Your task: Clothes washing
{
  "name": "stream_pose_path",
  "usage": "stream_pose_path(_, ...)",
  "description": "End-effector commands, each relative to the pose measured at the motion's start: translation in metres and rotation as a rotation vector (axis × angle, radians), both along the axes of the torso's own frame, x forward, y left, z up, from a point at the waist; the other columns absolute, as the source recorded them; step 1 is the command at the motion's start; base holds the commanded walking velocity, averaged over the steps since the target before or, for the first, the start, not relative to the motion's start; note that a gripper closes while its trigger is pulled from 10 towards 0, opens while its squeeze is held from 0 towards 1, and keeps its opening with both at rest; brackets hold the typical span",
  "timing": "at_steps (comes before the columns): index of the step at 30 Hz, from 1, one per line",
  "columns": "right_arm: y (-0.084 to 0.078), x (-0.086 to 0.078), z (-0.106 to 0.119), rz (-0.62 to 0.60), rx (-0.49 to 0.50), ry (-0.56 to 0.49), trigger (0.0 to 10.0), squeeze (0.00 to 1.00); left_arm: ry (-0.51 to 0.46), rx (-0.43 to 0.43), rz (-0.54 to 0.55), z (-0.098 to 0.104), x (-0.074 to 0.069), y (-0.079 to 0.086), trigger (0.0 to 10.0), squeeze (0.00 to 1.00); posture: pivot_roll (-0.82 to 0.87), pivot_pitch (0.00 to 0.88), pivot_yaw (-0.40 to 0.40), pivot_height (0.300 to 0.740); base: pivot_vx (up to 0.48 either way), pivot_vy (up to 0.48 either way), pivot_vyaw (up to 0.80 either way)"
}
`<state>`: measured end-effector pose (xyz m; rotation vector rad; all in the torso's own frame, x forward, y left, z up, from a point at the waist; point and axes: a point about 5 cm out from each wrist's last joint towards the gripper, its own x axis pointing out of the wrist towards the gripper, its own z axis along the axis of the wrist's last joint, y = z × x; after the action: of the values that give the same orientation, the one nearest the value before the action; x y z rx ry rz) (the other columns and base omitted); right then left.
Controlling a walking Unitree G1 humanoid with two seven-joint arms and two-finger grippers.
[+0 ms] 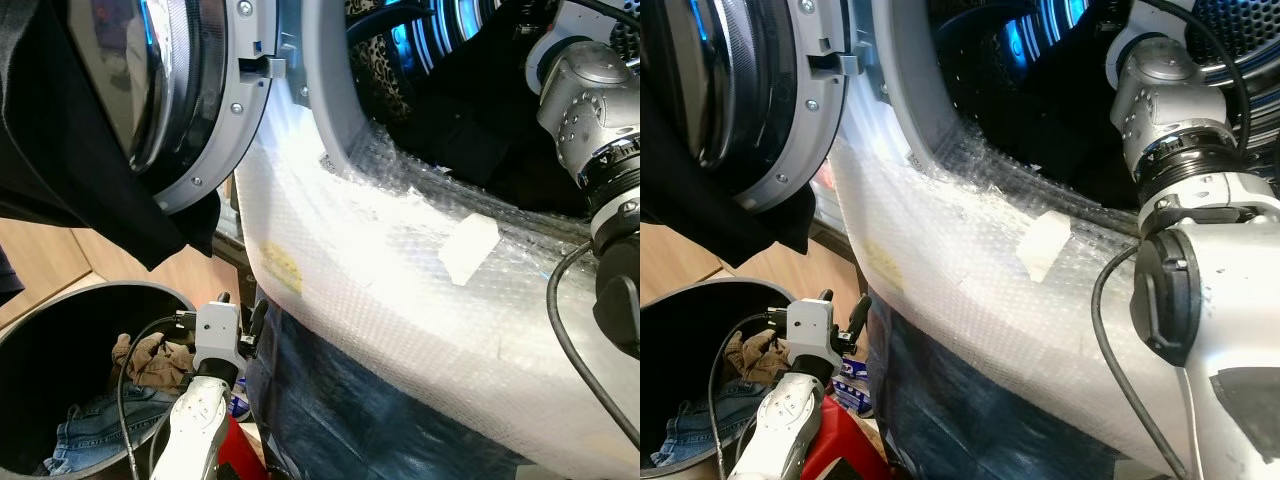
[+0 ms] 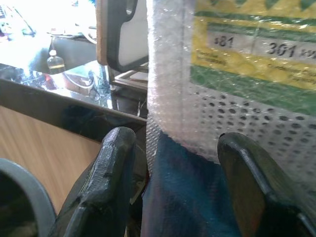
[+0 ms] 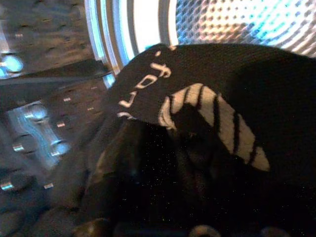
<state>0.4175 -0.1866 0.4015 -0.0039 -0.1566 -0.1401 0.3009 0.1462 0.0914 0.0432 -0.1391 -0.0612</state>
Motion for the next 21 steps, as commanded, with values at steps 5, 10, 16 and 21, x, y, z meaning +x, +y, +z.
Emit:
stream_pose_path(5,0.008,-0.003,0.014,0.024,0.021,-0.022,10.0,1.0,0.024,0.0,-0.015,-0.004,0.001,-0.005,10.0,0.0,-0.07,0.023,-0.078,0.74,0.0,0.0,0.0)
stream_pose_path(10,0.003,-0.004,0.016,0.012,0.024,-0.025,10.0,1.0,0.016,-0.005,-0.003,-0.003,0.002,-0.005,10.0,0.0,-0.07,0.027,-0.081,0.74,0.0,0.0,0.0)
stream_pose_path(16,-0.01,-0.008,0.023,-0.036,0.069,-0.043,10.0,1.0,0.021,-0.005,-0.01,-0.004,0.002,-0.006,10.0,0.0,-0.08,0.028,-0.074,0.74,0.0,0.0,0.0)
stream_pose_path(21,-0.013,-0.014,0.037,-0.038,0.085,-0.077,10.0,1.0,0.022,-0.005,-0.012,-0.004,0.002,-0.005,10.0,0.0,-0.08,0.033,-0.074,0.74,0.0,0.0,0.0)
